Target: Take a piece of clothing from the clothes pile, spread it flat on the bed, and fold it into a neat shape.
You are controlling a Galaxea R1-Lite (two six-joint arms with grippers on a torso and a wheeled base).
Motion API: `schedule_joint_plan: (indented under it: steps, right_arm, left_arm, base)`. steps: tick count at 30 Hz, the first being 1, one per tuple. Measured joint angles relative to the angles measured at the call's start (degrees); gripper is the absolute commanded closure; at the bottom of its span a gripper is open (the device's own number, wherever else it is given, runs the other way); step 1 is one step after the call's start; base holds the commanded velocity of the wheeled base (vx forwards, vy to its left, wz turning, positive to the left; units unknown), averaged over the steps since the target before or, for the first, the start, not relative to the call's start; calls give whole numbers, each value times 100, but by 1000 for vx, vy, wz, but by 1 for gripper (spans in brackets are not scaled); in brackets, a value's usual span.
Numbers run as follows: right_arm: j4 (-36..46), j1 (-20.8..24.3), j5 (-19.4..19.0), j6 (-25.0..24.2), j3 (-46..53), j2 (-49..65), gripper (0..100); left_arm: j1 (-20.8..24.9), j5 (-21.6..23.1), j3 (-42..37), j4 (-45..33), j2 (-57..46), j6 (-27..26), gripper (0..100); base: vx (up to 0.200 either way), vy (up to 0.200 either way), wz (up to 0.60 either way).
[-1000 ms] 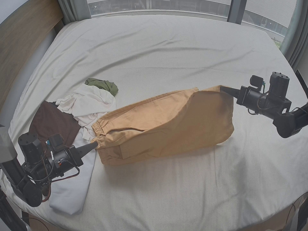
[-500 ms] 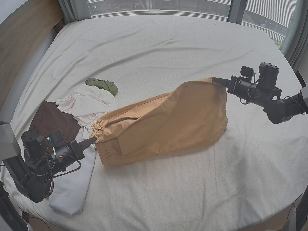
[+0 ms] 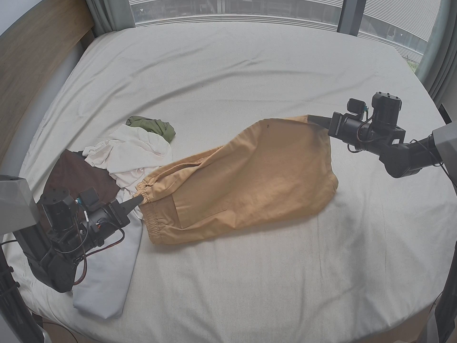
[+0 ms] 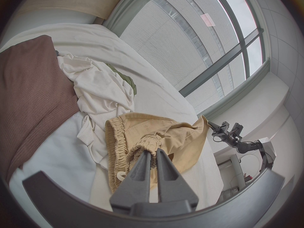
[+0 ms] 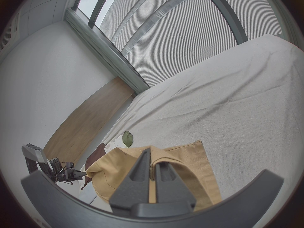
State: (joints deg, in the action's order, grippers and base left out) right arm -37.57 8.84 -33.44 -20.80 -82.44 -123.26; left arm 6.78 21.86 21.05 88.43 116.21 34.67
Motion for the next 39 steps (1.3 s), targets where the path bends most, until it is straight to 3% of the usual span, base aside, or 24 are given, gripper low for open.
schedule_joint_plan:
  steps: [14,15,20,25,32,35,39]
  right_arm:
    - [33,102,79,41,-474,-447,100]
    - [33,107,79,44,-496,-461,0]
    - [10,118,128,39,-647,-529,0]
    - [-200,157,701,38,-870,-646,0]
    - [-389,213,756,38,-507,-507,0]
    - [-422,235,747,33,33,-245,0]
    - [-457,234,706,11,902,206,0]
  left_arm:
    - [-9,-122,278,6,245,48,100]
    - [-22,-119,289,6,254,48,0]
    - [-111,-122,397,9,289,48,0]
    - [-240,-344,628,13,335,57,0]
    - [-299,-385,744,20,261,312,0]
    - [-284,-218,662,22,115,424,0]
    - [-257,393,386,24,-155,503,0]
  base:
    - [0,0,0]
    - [0,0,0]
    - [0,0,0]
    - [0,0,0]
    - [0,0,0]
    - [0,0,0]
    - [0,0,0]
